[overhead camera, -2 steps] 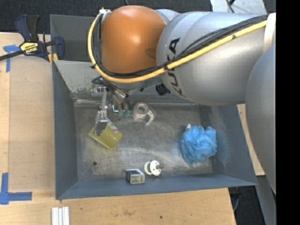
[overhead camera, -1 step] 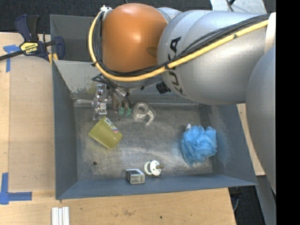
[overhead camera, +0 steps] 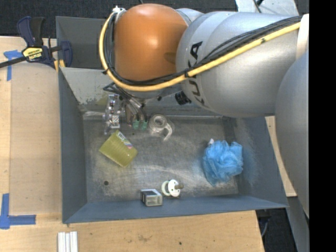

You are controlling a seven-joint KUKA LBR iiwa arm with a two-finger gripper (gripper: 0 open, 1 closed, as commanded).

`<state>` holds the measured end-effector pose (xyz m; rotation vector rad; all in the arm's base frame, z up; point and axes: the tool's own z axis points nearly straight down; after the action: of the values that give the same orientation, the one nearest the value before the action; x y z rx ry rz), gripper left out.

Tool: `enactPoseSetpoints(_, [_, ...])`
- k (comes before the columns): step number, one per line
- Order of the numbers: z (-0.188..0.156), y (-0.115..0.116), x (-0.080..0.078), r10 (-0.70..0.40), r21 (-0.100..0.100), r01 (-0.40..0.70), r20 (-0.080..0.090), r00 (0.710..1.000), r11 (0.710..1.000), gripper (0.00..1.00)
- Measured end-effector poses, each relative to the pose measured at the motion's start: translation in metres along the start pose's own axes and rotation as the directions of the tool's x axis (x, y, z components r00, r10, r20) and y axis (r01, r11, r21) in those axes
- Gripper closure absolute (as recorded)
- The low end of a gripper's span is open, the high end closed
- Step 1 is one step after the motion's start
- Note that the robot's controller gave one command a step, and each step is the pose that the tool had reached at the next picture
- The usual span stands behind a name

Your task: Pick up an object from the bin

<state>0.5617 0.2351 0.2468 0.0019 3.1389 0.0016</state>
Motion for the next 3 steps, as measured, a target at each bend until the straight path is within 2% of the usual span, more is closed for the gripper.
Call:
enactPoseSetpoints(1, [0.031,-0.008,0.012,0.025,0.0,-0.025,0.001,1.0,1.0,1.0])
enactPoseSetpoints(2, [0.044,-0.013,-0.002,-0.154,0.0,0.154,0.0,0.988,0.988,1.0])
enactPoseSetpoints(3, [0.06,-0.021,0.014,-0.327,0.001,0.327,0.001,0.945,0.945,1.0])
